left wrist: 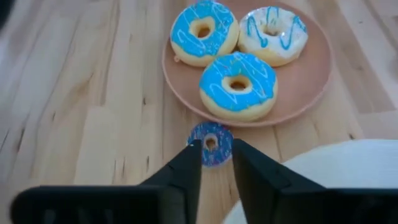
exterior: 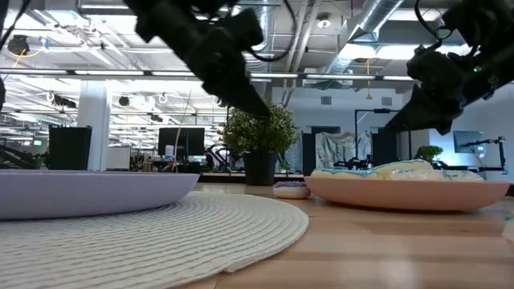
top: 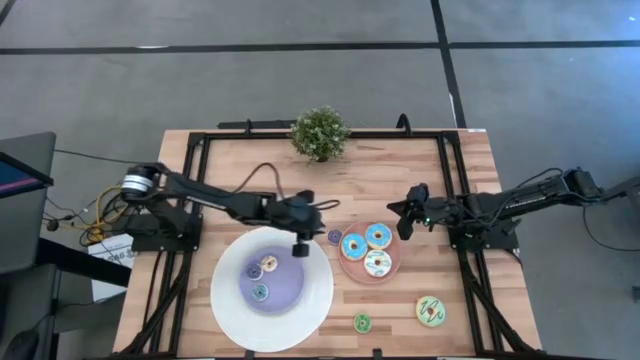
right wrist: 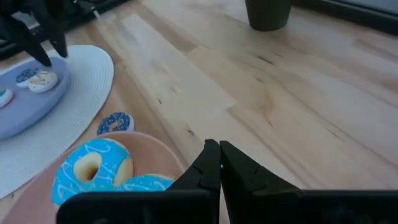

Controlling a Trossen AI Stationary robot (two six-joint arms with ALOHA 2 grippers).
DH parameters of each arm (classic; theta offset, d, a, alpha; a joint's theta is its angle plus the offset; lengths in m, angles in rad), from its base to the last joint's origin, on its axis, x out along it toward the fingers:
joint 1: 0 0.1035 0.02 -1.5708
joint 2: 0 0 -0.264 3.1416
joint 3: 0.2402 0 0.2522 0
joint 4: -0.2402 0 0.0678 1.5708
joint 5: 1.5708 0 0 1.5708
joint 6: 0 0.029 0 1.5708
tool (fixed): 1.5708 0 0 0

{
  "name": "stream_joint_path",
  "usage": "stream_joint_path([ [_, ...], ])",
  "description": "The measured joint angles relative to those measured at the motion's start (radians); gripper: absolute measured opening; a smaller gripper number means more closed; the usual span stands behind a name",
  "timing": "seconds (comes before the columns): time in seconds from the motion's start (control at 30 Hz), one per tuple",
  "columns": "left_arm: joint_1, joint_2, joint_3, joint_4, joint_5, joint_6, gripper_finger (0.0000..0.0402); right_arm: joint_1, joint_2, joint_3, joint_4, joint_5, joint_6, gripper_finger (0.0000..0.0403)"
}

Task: Pick & Place donuts
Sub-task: Put the small violet donut on the violet plate

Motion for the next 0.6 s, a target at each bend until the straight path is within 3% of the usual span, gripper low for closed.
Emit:
stream_joint_path([
  [0.23,0.002,0.138,0.148,-0.121,0.006,0.051,0.0181,0.000,0.000,0.000,0.008,-0.021,0.000,0.0000],
  [0.6,0.010,0.298,0.247,-0.176,0.006,0.101,0.0321,0.000,0.000,0.000,0.015,-0.021,0.000,0.0000],
])
